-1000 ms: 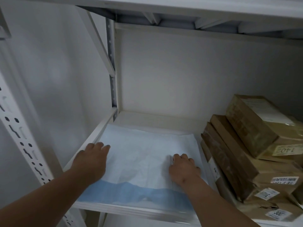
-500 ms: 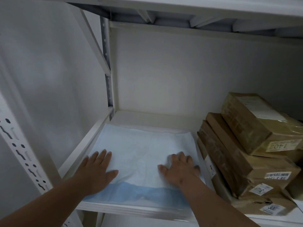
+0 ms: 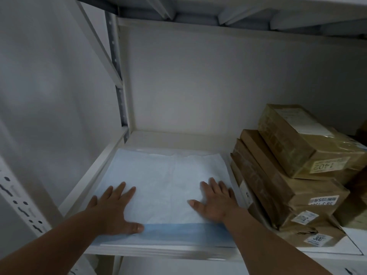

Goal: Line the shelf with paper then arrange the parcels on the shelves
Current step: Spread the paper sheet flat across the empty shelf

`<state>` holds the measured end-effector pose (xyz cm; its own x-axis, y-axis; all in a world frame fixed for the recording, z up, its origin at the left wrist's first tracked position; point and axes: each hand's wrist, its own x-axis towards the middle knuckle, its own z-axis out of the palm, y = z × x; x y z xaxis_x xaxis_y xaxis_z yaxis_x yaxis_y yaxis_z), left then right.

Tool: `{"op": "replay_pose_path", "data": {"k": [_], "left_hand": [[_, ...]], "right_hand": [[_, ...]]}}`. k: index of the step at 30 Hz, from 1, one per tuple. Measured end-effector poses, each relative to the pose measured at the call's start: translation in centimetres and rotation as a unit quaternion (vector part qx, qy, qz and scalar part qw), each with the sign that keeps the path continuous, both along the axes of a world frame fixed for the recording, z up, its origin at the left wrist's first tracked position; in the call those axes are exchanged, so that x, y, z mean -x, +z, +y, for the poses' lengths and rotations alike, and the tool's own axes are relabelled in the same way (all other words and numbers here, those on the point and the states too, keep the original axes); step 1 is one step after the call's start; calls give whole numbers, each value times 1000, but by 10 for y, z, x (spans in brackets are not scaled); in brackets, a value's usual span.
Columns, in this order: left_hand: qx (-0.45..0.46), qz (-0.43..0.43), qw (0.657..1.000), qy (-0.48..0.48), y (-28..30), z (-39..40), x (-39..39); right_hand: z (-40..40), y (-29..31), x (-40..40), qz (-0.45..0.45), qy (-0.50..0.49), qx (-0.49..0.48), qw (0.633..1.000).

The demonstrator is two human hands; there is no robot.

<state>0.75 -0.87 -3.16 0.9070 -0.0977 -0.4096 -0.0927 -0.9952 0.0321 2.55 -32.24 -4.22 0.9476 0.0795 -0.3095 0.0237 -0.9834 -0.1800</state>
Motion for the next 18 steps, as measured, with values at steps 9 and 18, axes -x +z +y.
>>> {"op": "replay_pose_path", "data": {"k": [9, 18], "left_hand": [[48, -2, 999, 17, 8, -15, -6], [16, -3, 1000, 10, -9, -11, -4]], "right_hand": [[9, 5, -1, -45, 1, -6, 999], [8, -3, 2, -9, 6, 17, 1000]]}}
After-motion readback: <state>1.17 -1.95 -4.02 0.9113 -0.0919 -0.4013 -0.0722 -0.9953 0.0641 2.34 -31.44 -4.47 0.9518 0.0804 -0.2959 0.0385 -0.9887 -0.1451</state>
